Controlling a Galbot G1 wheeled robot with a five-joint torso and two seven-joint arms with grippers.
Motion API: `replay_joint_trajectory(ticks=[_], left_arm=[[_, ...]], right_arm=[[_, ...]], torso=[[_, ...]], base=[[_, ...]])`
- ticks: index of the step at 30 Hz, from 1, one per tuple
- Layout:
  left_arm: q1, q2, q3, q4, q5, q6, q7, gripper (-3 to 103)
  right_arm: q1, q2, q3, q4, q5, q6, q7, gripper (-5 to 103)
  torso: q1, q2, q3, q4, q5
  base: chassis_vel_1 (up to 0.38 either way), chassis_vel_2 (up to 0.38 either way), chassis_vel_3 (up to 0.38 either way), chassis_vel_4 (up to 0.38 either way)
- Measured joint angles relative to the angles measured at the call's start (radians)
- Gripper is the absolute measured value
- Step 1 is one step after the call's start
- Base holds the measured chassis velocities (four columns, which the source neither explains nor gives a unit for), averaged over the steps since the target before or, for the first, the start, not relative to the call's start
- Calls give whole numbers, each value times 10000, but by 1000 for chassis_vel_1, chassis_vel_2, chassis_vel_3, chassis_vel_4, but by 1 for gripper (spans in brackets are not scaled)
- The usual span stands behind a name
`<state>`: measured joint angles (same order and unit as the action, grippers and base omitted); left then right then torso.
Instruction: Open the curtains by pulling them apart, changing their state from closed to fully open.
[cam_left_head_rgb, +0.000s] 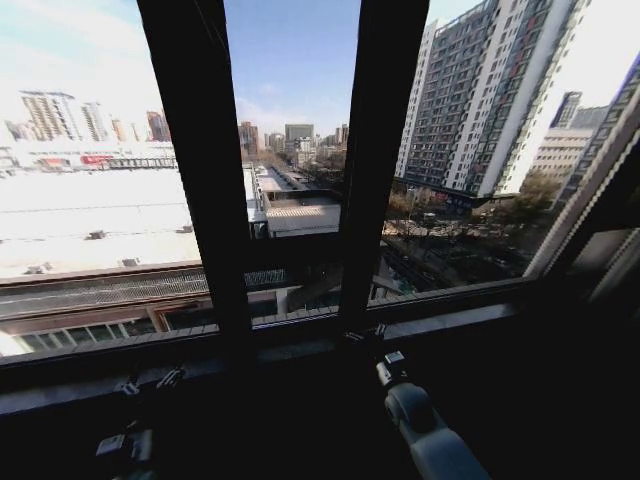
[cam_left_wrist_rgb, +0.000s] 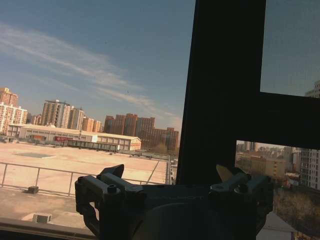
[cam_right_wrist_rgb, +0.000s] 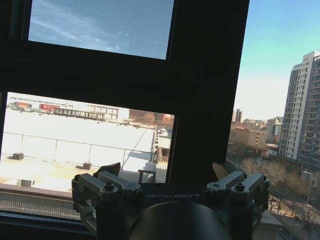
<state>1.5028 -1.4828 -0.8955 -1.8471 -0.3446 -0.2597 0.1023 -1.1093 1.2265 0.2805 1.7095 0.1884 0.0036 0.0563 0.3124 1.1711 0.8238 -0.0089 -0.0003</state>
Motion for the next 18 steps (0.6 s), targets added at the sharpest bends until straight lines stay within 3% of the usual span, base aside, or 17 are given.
replay_joint_trajectory(ticks=[18], left_arm=[[0, 0, 0, 0, 0, 1, 0, 100]], right_arm=[[0, 0, 0, 0, 0, 0, 0, 100]], torso=[[-1, 0, 0, 0, 4]], base=[[-346, -344, 353, 348]])
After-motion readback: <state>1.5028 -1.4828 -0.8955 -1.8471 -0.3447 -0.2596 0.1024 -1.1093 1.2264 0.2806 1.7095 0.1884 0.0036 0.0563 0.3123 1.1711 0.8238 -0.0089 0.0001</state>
